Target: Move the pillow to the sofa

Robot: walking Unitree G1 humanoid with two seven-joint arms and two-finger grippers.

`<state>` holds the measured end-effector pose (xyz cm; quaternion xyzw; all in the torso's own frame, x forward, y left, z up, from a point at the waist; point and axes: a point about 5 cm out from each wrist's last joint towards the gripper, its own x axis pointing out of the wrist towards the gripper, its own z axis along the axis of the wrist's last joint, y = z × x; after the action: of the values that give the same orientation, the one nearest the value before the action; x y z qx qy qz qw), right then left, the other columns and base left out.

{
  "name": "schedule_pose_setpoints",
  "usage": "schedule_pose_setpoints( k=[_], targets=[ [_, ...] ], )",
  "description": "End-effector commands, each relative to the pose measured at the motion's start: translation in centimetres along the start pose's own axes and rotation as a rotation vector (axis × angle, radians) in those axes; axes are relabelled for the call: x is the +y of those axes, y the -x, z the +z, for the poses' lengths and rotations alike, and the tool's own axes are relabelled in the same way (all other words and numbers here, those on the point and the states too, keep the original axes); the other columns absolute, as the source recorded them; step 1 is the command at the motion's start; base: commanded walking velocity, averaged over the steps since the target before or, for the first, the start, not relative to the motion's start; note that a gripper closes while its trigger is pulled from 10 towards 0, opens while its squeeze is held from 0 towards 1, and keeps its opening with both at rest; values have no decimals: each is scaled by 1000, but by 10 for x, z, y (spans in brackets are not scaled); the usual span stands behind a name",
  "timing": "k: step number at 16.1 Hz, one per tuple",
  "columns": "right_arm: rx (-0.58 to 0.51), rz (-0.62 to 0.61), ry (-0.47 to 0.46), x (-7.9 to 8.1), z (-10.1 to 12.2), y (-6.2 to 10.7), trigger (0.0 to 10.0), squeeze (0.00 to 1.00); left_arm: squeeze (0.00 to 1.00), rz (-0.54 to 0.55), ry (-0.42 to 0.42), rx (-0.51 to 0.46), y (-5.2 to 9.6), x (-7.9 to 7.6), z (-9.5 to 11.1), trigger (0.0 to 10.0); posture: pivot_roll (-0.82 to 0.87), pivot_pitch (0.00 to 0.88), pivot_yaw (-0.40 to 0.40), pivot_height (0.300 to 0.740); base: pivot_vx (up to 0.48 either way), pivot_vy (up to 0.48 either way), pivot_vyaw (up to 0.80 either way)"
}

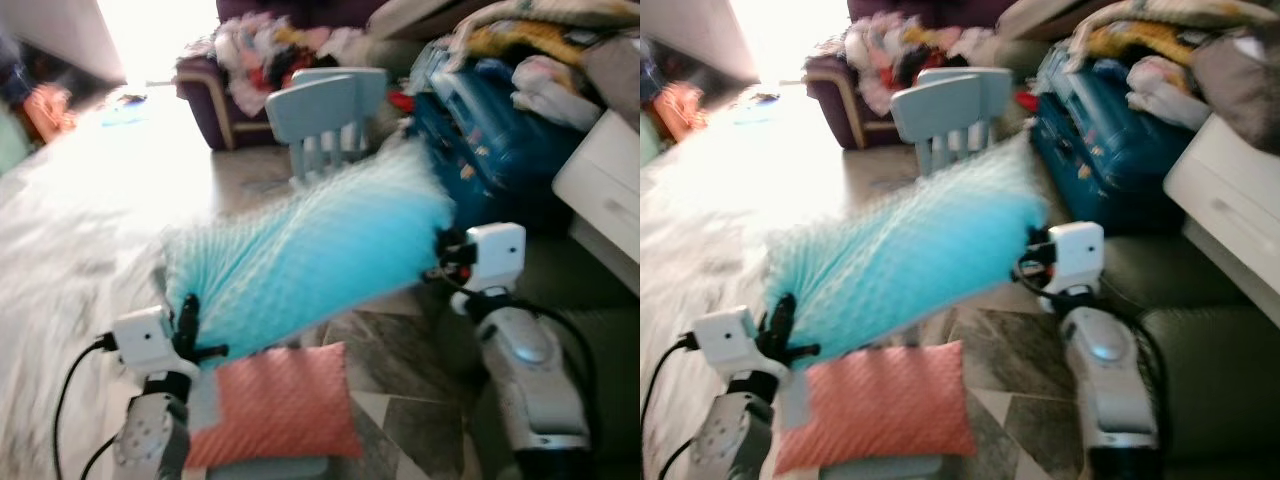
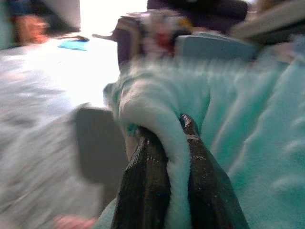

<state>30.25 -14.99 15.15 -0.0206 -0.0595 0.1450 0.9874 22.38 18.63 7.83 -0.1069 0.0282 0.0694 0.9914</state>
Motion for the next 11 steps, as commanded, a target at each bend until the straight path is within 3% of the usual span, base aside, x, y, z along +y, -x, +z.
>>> schedule_pose_setpoints(
  k=[1,2,3,4,5,6,7,8,11],
  targets=[
    [-30,21,7,5,7,-3,0,0,0,58,-20,4,2,12,0,0,-179,0,49,740,0,0,0],
    [-31,24,7,5,7,-3,0,0,0,62,-27,13,2,13,0,0,-180,0,49,740,0,0,0],
    [-31,25,5,5,7,-3,0,0,0,58,-55,18,1,12,0,1216,-180,0,50,740,0,0,0],
    [-30,23,3,5,6,-3,0,0,0,57,-81,29,0,12,-1,4980,-181,0,52,740,0,0,0],
    [-13,9,-13,3,4,-3,0,0,0,37,-96,68,-1,9,-5,10000,-179,0,51,740,0,0,0],
    [25,2,-8,3,-1,-4,0,0,0,53,-96,73,-2,11,-4,10000,-180,0,52,740,0,0,0],
    [65,-11,-4,1,-6,-4,8588,0,0,75,-96,75,-2,14,-2,10000,-179,0,52,740,0,0,0],
    [90,-14,17,1,-9,-5,10000,0,0,137,-126,91,-4,21,-1,10000,-178,0,52,740,0,0,0],
    [177,-39,48,0,-20,-6,10000,0,0,184,-147,115,-6,27,-2,10000,-180,0,52,740,0,0,0]
  ],
)
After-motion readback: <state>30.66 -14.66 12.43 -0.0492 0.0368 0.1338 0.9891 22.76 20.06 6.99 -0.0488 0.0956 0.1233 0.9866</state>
